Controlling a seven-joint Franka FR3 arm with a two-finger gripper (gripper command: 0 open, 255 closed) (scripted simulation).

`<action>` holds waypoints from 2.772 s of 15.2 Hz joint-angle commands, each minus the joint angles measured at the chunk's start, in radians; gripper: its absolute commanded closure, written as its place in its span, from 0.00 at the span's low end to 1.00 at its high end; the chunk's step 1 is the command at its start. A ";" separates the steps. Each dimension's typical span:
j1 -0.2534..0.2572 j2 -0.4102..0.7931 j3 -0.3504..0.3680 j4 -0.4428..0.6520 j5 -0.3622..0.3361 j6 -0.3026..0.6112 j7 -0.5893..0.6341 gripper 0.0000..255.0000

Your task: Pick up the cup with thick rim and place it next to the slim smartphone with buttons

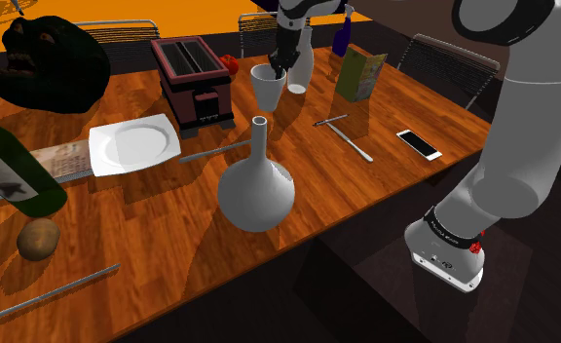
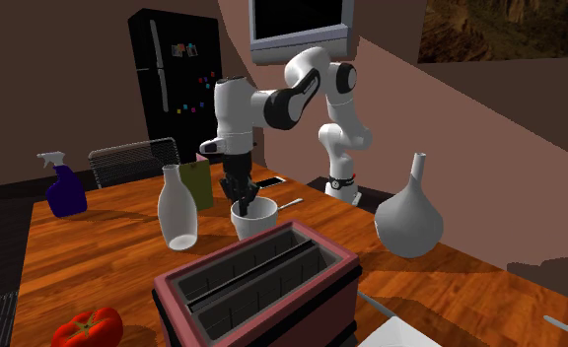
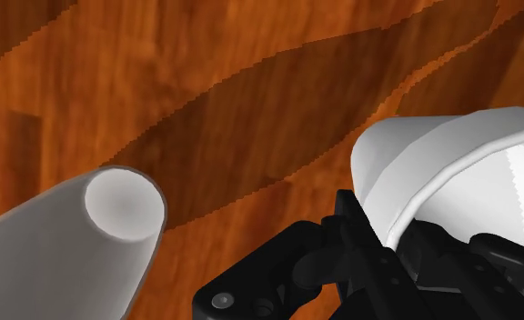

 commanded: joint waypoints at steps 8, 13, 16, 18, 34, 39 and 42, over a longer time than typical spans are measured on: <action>0.000 -0.020 0.000 0.092 -0.003 -0.112 0.008 1.00; 0.000 -0.025 -0.001 0.152 -0.004 -0.177 0.012 1.00; -0.001 -0.025 -0.001 0.193 -0.005 -0.217 0.014 1.00; -0.001 -0.023 -0.001 0.222 -0.005 -0.245 0.016 1.00; -0.022 -0.137 -0.009 0.220 -0.003 -0.358 -0.006 1.00; -0.051 -0.345 -0.030 -0.060 -0.001 -0.290 -0.061 1.00; -0.068 -0.456 -0.046 -0.195 -0.004 -0.268 -0.095 1.00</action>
